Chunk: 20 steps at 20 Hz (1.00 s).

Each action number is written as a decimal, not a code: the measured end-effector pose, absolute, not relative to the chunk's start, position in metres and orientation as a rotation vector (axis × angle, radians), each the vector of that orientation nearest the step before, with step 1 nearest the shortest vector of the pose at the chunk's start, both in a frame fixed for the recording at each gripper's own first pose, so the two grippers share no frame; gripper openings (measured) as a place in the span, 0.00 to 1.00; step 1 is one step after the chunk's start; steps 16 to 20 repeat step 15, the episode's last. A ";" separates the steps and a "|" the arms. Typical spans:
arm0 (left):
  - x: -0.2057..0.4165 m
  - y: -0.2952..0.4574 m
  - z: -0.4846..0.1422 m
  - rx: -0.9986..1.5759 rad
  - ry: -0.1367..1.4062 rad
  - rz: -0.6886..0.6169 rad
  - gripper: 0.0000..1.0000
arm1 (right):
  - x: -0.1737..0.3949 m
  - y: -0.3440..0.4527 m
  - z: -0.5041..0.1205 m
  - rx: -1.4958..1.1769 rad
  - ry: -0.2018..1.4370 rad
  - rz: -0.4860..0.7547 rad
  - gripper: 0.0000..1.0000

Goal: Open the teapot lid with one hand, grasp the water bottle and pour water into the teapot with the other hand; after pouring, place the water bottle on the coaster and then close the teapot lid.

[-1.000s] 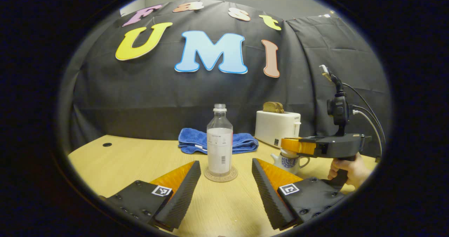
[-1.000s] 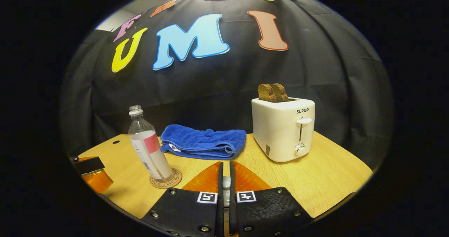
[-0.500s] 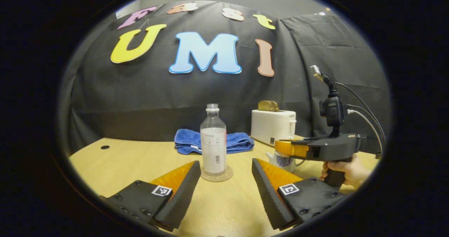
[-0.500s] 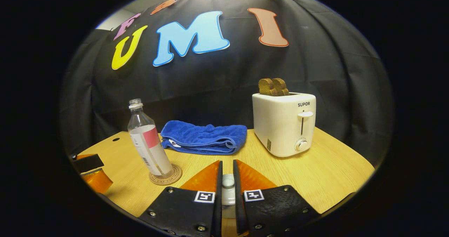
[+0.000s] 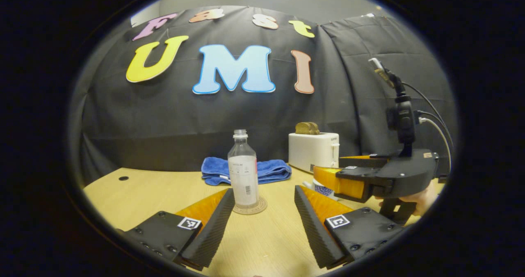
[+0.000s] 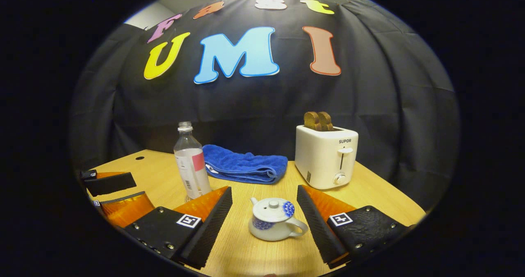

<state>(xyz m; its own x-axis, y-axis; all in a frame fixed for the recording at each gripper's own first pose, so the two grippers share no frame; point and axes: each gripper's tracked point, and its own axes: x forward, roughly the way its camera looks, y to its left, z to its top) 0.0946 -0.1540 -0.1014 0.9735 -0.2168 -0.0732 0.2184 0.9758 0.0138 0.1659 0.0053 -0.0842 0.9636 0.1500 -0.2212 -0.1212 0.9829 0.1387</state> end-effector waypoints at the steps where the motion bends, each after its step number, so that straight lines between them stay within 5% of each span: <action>1: 0.091 -0.153 -0.099 0.015 0.068 -0.216 0.96 | 0.156 0.004 -0.075 0.104 0.211 0.135 0.98; 14: -0.009 -0.158 -0.050 0.062 -0.011 -0.173 0.97 | 0.027 0.003 -0.021 0.127 0.090 0.140 0.98; 20: -0.016 -0.161 -0.047 0.063 -0.018 -0.176 0.97 | 0.020 0.001 -0.019 0.114 0.086 0.132 0.98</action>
